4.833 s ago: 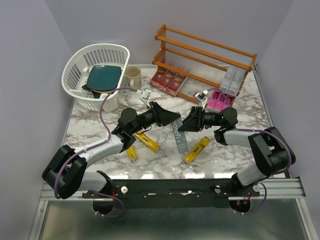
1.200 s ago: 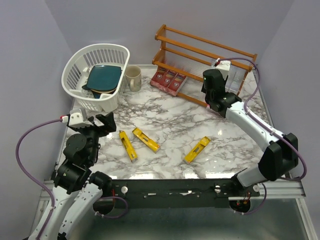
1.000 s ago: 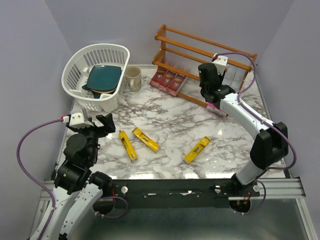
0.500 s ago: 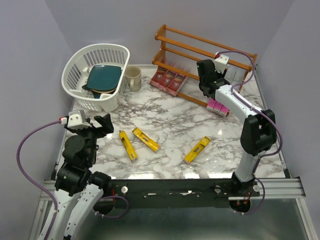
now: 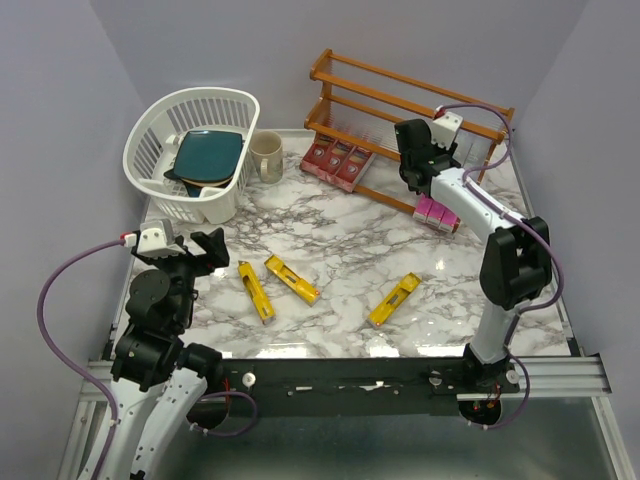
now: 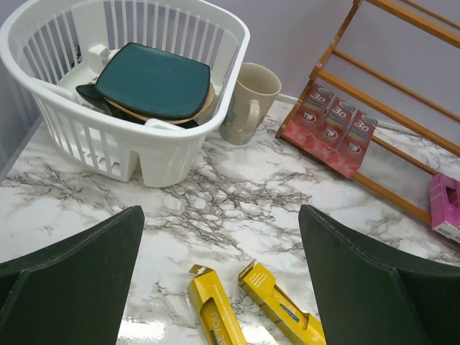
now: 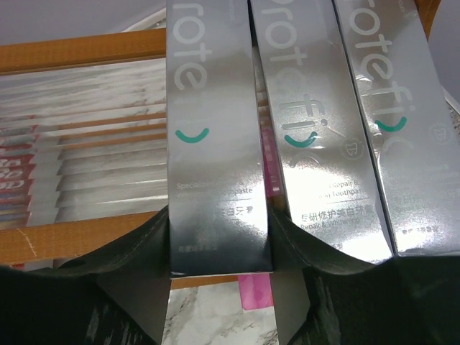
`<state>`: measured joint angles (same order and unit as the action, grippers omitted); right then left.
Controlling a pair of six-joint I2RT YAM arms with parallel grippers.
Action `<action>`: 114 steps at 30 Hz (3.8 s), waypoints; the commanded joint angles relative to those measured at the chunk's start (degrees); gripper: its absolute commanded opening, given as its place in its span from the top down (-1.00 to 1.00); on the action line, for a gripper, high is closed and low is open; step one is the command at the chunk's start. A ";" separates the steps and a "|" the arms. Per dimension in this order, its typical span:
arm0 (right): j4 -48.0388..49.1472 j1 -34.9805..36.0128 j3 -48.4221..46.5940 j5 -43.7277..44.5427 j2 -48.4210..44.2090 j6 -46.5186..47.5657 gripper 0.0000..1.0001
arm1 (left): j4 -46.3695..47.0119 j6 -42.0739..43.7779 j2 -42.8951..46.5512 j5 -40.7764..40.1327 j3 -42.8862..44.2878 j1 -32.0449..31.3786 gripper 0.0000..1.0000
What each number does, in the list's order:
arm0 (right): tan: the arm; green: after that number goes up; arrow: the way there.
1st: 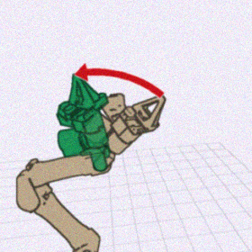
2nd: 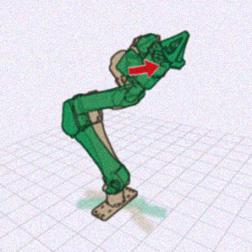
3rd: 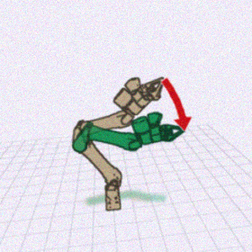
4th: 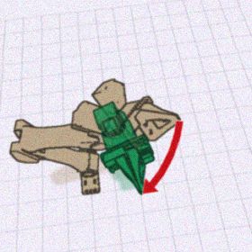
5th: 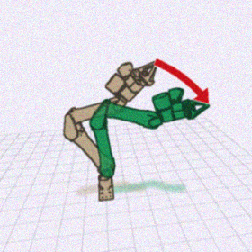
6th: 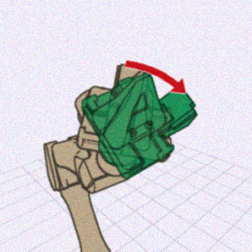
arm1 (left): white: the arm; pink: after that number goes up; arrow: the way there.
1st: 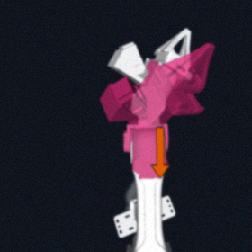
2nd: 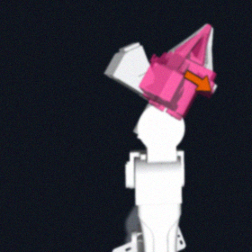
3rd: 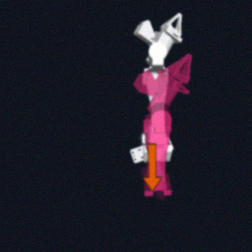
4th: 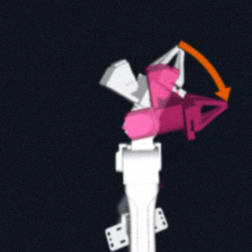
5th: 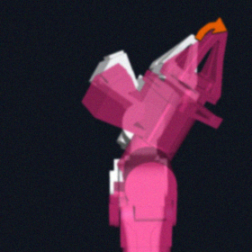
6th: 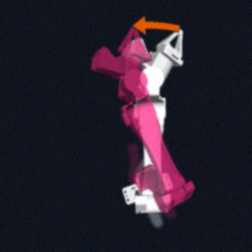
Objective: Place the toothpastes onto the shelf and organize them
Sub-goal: Place the toothpaste on the shelf, then move the toothpaste to the center of the board.
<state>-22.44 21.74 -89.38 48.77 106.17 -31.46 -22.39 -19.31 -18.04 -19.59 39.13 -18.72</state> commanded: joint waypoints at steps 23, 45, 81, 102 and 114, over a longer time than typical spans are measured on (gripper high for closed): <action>8.72 2.87 -3.51 2.11 -1.60 18.27 -0.06 | 1.39 -0.20 -0.06 2.54 -0.46 1.05 -0.98; 22.62 2.35 -7.21 15.12 10.90 43.87 -0.04 | 1.12 -0.11 -0.15 2.11 -0.55 1.05 -0.98; 10.04 3.92 -4.84 2.04 -3.15 32.25 -0.43 | 1.74 -0.64 -2.17 4.12 -0.73 2.02 -0.98; 28.93 8.23 40.68 -54.74 -38.92 13.01 -0.93 | -5.03 -12.92 -16.84 3.86 -0.28 3.08 -0.98; 37.99 9.37 51.77 -66.70 -39.03 8.09 -0.89 | -3.53 -27.18 -19.75 8.79 -11.44 2.20 -0.98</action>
<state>10.50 30.33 -38.50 -11.68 65.14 -21.61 -26.06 -39.79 -37.12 -12.82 31.31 -16.10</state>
